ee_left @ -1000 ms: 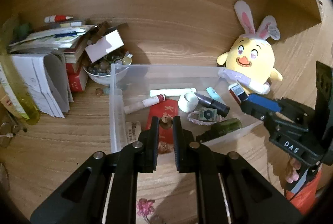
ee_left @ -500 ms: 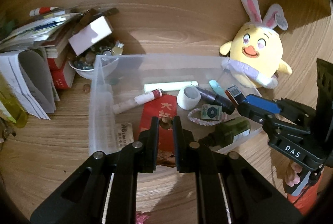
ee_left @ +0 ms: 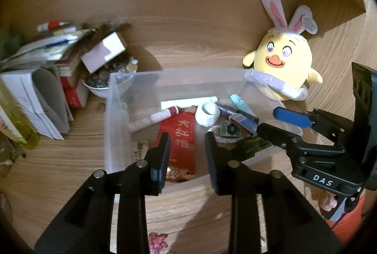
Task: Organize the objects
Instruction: 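Withdraw the right tool to the pale pink bottle while the left tool reaches the pink keychain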
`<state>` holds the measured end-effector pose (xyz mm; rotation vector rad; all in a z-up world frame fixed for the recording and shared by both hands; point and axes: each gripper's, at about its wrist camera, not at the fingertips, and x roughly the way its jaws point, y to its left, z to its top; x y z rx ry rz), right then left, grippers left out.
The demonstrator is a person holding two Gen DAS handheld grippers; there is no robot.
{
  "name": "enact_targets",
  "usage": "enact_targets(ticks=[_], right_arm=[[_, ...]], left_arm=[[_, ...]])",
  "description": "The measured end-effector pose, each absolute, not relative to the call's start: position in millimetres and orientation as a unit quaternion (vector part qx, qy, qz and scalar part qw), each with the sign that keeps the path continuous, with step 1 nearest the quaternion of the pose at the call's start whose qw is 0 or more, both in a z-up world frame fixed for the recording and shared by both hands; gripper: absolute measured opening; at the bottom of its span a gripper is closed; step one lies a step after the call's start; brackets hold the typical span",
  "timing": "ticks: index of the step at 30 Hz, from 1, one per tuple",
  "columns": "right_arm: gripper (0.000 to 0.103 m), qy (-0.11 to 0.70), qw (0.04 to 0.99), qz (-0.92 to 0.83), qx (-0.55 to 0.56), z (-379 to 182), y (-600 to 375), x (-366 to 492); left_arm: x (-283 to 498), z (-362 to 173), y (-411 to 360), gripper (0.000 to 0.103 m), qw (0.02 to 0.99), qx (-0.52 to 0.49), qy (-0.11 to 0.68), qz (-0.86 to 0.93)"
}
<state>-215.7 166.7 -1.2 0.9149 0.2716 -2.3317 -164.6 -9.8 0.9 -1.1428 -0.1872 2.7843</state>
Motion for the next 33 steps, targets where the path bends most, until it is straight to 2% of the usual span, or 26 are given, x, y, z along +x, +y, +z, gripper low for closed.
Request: enact_targets(ticks=[5, 10, 12, 20, 33], right_arm=[[0.057, 0.103, 0.318, -0.882, 0.331, 9.5, 166.4, -200.3], [0.065, 0.114, 0.334, -0.879, 0.321, 16.0, 161.9, -180.2], [0.073, 0.114, 0.34, -0.879, 0.315, 17.6, 161.2, -171.5], [0.074, 0.114, 0.359, -0.869, 0.321, 12.7, 156.2, -143.6], [0.074, 0.122, 0.384, -0.838, 0.368, -22.0, 142.3, -117.9]], left_arm=[[-149.3, 13.0, -14.8, 0.059, 0.052, -0.363, -0.063, 0.928], [-131.0, 23.2, -21.1, 0.07, 0.036, -0.35, -0.057, 0.934], [-122.7, 25.7, -24.4, 0.07, 0.029, -0.346, -0.054, 0.936], [-93.6, 19.3, -40.8, 0.08, 0.004, -0.352, -0.046, 0.935], [-77.3, -35.0, -46.8, 0.081, 0.004, -0.424, -0.041, 0.905]])
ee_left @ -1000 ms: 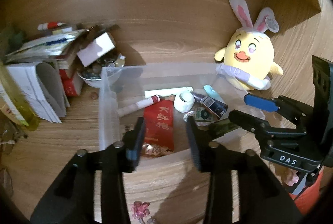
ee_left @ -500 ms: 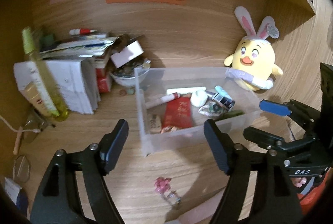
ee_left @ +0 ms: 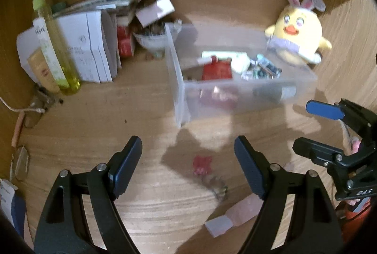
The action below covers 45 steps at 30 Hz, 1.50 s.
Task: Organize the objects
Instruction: 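Withdraw the right tool to the pale pink bottle while the left tool reaches the pink keychain, then grasp the pale pink lotion bottle with the right tool while the left tool grasps the pink keychain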
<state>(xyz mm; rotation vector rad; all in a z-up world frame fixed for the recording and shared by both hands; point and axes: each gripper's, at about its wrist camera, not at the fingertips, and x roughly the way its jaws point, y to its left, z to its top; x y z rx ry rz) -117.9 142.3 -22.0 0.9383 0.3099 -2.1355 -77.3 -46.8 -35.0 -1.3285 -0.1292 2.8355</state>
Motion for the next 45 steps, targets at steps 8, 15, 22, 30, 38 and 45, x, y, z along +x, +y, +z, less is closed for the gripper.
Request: enact_targets(ticks=[8, 15, 22, 30, 38, 45], right_arm=[[0.074, 0.149, 0.434, -0.794, 0.4, -49.9, 128.0, -90.8], [0.082, 0.172, 0.456, -0.774, 0.405, -61.3, 111.8, -76.5], [0.082, 0.195, 0.471, -0.758, 0.408, -66.8, 92.2, -66.3], [0.08, 0.242, 0.472, -0.747, 0.401, -76.7, 64.1, -55.1], [0.033, 0.228, 0.449, -0.764, 0.403, -72.4, 70.7, -66.1], [0.03, 0.199, 0.428, -0.783, 0.406, -69.9, 86.2, -72.9]], left_arm=[[-77.4, -64.6, -42.5, 0.068, 0.024, -0.463, -0.044, 0.885], [-79.3, -72.8, -41.9, 0.042, 0.019, -0.46, -0.03, 0.887], [-71.8, -72.6, -55.2, 0.019, 0.022, -0.454, -0.038, 0.89], [-59.0, -69.6, -72.6, 0.019, 0.014, -0.444, -0.06, 0.894], [-51.6, -59.0, -79.5, 0.019, 0.016, -0.427, -0.071, 0.901], [-51.1, -51.7, -73.4, 0.019, 0.027, -0.416, -0.079, 0.905]])
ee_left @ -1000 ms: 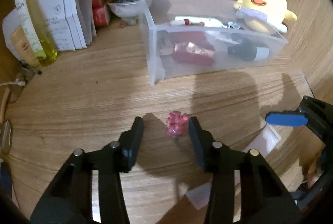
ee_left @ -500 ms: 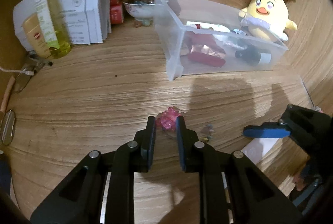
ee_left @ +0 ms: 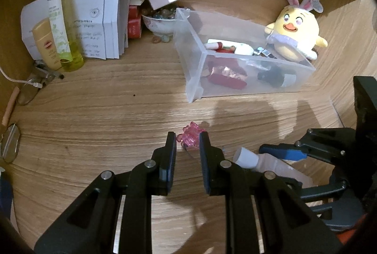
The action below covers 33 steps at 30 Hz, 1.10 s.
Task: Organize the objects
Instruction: 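Grasp the pale pink lotion bottle with the right tool while the left tool grasps the pink keychain, then lower the bottle and keychain into the clear bin and open both tools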
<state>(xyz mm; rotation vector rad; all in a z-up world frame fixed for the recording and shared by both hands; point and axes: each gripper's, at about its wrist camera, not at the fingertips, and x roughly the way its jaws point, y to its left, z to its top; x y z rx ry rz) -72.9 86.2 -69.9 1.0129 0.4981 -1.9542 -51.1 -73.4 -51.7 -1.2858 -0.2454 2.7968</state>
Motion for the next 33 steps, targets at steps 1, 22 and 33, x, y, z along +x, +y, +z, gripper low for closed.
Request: enact_targets(ticks=[1, 22, 33], right_arm=[[0.03, 0.196, 0.426, -0.784, 0.405, -69.2, 86.7, -75.0], [0.029, 0.101, 0.365, -0.87, 0.316, 11.4, 151.6, -115.2], [0.029, 0.085, 0.344, -0.892, 0.282, 41.1, 168.4, -143.0]], left_arm=[[-49.8, -49.8, -72.1, 0.019, 0.028, -0.413, -0.079, 0.907], [-52.8, 19.6, -37.2, 0.019, 0.039, -0.336, -0.055, 0.939], [-71.9, 47.5, -33.0, 0.019, 0.031, -0.311, -0.057, 0.948]])
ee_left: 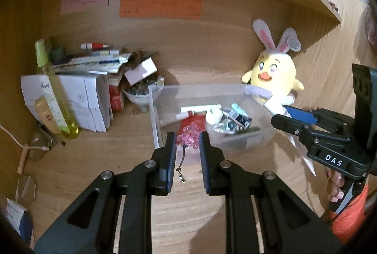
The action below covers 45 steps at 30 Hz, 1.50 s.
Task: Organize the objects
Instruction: 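Lower the bottle and keychain into the clear bin and open both tools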
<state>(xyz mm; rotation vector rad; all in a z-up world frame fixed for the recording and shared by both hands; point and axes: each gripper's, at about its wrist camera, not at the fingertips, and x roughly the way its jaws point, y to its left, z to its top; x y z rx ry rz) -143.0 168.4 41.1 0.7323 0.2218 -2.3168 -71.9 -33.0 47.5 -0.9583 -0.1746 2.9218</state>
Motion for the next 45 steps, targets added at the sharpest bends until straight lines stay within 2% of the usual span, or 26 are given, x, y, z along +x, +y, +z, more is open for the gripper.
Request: enact_targets(ticks=[20, 45], right_arm=[[0.029, 0.104, 0.338, -0.895, 0.272, 53.0, 139.4, -206.1], [0.029, 0.203, 0.347, -0.849, 0.343, -16.4, 77.6, -232.0]], left_arm=[[-125.4, 65.6, -35.5, 0.019, 0.018, -0.303, -0.05, 0.951], [-184.6, -11.2, -45.3, 0.019, 0.029, -0.395, -0.072, 0.915]])
